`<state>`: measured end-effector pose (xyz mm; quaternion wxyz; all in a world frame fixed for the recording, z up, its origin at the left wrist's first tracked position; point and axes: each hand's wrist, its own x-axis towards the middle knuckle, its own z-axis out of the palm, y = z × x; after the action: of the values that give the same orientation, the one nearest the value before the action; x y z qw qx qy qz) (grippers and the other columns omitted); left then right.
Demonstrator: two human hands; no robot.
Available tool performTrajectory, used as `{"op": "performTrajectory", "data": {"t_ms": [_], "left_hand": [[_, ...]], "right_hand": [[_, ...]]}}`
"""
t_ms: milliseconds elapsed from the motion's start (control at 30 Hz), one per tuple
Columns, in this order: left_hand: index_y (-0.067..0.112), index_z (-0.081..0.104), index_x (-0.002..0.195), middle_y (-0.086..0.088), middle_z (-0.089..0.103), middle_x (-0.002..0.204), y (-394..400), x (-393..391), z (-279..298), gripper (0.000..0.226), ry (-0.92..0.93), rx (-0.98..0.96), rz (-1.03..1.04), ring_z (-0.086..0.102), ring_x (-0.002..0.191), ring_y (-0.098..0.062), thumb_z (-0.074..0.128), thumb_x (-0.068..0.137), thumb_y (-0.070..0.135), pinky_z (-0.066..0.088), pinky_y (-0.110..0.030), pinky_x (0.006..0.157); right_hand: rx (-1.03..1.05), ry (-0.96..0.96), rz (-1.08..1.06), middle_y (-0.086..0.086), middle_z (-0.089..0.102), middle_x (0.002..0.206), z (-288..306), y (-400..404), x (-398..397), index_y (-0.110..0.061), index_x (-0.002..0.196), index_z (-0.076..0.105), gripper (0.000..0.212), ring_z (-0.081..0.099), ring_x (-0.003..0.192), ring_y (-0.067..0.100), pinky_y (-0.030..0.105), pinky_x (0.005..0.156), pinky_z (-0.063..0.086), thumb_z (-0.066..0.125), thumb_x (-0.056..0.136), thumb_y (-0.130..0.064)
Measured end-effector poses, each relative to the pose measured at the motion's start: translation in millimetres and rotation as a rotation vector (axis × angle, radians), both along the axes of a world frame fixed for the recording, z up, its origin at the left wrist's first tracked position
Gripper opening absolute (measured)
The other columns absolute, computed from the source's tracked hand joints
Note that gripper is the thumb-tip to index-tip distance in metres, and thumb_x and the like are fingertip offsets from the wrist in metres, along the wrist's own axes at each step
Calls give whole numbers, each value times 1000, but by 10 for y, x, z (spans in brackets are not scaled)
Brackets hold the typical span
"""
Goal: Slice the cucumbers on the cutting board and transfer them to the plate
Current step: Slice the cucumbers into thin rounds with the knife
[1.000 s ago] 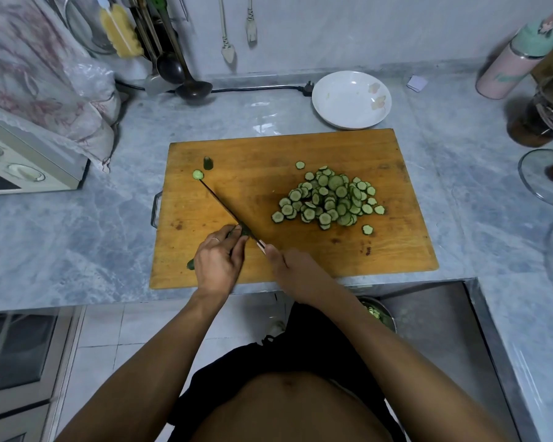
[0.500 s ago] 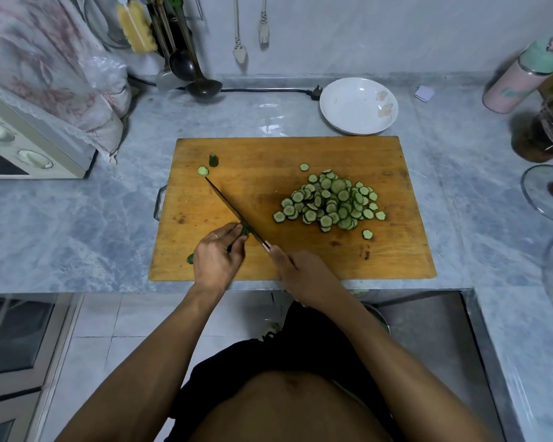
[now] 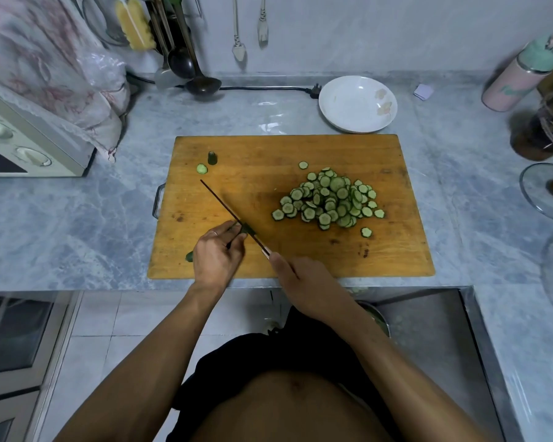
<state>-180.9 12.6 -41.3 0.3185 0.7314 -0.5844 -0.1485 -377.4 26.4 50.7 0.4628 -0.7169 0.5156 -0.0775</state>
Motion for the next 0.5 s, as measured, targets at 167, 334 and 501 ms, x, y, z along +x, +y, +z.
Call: {"op": "performTrajectory", "data": {"t_ms": [167,334,501], "left_hand": [[7,75,104,-9,71,112,0,-22,-18,22,-3,-23,17,65,104,-24,70,85,14,43,-20,93],[2,75,101,-13,72,107,-4,-56,-6,20,-9,-54,26,68,99,-26,72,81,8,44,-23,93],[2,77,94,-13,73,101,-3,-52,-3,23,-32,-73,0,69,93,-25,62,80,14,53,-28,88]], "right_hand": [[85,-27,-14,3,50,62,18,-66,12,-16,61,47,60,49,60,17,32,65,37,26,103,-54],[130,-32,-30,5,53,60,31,-109,75,-13,60,49,66,51,56,16,32,62,40,22,103,-56],[122,60,-12,4,52,70,-111,-202,283,-18,64,47,61,52,70,20,29,62,33,19,105,-53]]}}
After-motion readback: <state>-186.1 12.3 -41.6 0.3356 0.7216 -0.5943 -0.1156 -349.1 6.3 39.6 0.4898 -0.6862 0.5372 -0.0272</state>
